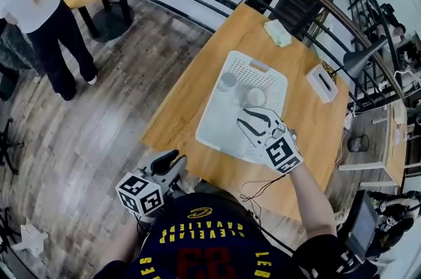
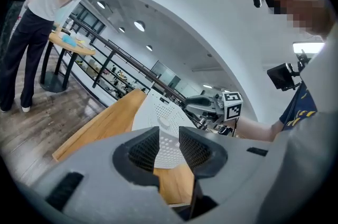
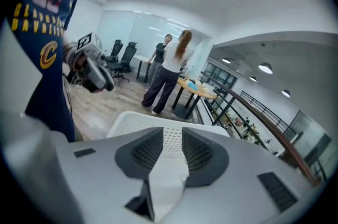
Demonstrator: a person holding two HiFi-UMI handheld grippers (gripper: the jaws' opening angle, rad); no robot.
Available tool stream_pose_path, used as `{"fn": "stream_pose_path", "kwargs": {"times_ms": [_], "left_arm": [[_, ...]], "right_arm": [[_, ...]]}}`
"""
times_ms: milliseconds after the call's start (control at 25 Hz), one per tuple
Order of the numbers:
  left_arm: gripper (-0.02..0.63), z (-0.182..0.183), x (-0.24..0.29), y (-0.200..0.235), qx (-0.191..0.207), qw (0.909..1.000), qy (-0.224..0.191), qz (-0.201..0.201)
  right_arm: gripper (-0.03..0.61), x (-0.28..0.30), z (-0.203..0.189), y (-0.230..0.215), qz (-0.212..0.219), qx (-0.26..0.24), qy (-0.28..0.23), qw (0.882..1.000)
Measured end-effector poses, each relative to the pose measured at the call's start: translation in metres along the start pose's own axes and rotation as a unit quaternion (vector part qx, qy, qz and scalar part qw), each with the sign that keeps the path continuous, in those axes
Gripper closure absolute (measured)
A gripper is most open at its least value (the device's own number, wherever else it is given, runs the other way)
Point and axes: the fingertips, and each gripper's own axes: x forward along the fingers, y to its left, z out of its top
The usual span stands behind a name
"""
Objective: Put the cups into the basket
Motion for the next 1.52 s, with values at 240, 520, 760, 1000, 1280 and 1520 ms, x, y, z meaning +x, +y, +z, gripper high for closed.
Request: {"fn": "stream_pose_path", "kwargs": {"times_ms": [240,520,760,1000,1280,1520], "left_arm": [[0.5,-0.008,-0.007,-0.014,0.052,0.9977,0.029,-0.034],[0.5,-0.042,0.014,-0.045,0.082,0.9894,0.071,-0.097],[0.5,-0.038,0.033,-0.078,0.11,0.983,0.082,-0.122],[0.5,-0.046,0.055,-0.1,0.132,0.9827,0.075,-0.107],[0.5,-0.072,0.092,-0.161,0.177,0.9707,0.11,-0.12],[0.5,-0.091,0.113,-0.193,0.189,0.9673,0.125,-0.114]], "right_arm": [[0.503,-0.061,0.003,0.015,-0.109,0.246,-0.084,0.96],[0.555,-0.075,-0.038,0.082,-0.162,0.446,-0.104,0.874],[0.566,-0.079,-0.041,0.111,-0.119,0.493,-0.116,0.854],[0.566,-0.092,-0.057,0.122,-0.124,0.461,-0.124,0.87],[0.566,-0.14,-0.093,0.116,-0.139,0.448,-0.138,0.873],[0.566,-0.173,-0.125,0.108,-0.142,0.458,-0.149,0.865]]}}
